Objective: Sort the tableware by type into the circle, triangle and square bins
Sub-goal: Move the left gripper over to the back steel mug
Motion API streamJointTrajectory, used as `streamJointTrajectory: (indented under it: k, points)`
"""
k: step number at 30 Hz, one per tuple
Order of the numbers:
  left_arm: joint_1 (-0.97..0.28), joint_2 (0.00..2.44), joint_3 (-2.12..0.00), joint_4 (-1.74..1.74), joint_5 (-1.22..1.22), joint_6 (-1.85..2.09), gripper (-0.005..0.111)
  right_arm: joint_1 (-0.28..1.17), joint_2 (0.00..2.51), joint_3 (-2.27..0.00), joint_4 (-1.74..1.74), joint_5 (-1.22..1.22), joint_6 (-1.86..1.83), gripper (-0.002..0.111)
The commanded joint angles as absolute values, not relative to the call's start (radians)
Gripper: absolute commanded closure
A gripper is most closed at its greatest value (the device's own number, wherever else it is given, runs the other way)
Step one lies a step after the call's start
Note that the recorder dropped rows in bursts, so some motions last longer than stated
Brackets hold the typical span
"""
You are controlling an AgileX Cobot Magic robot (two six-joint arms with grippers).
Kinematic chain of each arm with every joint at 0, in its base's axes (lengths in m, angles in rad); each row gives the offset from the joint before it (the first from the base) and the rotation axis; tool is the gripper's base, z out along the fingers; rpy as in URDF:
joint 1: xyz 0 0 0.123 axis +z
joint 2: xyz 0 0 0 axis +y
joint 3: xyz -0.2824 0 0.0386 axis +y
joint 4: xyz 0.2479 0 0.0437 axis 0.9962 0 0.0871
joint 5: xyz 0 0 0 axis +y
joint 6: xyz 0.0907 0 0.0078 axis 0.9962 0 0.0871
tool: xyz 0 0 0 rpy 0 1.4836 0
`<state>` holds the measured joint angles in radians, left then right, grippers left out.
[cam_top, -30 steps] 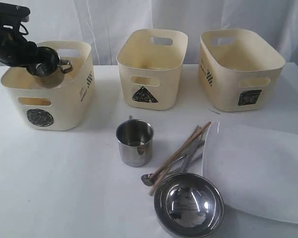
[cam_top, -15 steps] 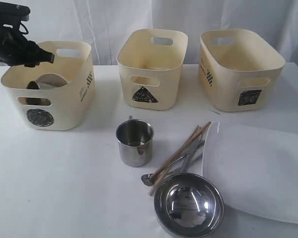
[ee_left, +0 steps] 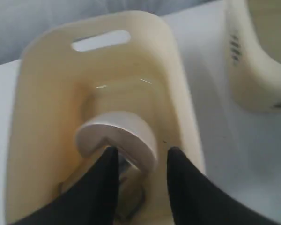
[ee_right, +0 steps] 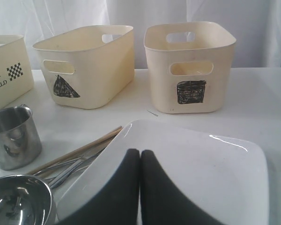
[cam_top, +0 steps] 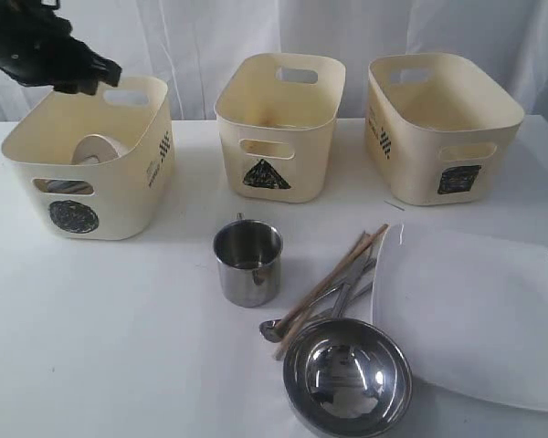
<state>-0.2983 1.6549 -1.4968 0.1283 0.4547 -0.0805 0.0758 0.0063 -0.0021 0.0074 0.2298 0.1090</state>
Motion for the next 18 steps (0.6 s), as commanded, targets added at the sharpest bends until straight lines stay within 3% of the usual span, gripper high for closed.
streamJointTrajectory:
  k: [1,7,12,18]
  points:
    - [-0.391,1.63,-1.497,0.106,0.601,-0.044,0.067,0.069,0.0,0.0,0.007,0.221,0.108,0.108]
    - [-0.503,1.63,-1.497,0.101,0.658,-0.044,0.067,0.069,0.0,0.0,0.007,0.221,0.108,0.108]
    - [-0.59,1.653,-1.497,0.098,0.658,-0.036,0.06,0.069,0.0,0.0,0.007,0.221,0.108,0.108]
    - [-0.618,1.743,-1.497,0.087,0.673,-0.024,0.054,0.069,0.0,0.0,0.007,0.221,0.108,0.108]
